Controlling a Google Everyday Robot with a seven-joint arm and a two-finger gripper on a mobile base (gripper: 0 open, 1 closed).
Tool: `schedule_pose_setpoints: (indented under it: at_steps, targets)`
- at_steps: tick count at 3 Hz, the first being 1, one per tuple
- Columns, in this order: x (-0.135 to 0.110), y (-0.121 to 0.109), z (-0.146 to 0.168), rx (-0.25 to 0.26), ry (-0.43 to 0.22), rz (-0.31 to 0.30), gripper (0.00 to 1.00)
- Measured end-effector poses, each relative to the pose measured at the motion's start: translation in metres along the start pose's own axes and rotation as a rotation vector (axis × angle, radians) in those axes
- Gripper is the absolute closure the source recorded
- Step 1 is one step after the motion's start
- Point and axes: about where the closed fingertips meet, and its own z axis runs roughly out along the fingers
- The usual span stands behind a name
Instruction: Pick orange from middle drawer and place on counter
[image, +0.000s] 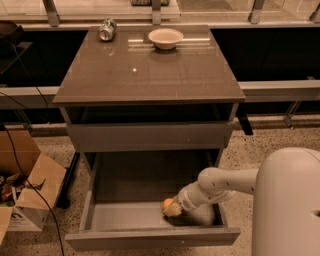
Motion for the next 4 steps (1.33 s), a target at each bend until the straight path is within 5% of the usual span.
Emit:
schedule_pose_setpoints:
  at_steps: [2,4]
  targets:
    - [-0.048,0.011,-0.056,0.016,-0.13,-0.057,1.0]
    - [-0.098,0.056,-0.236,0.039,-0.336,-0.306,1.0]
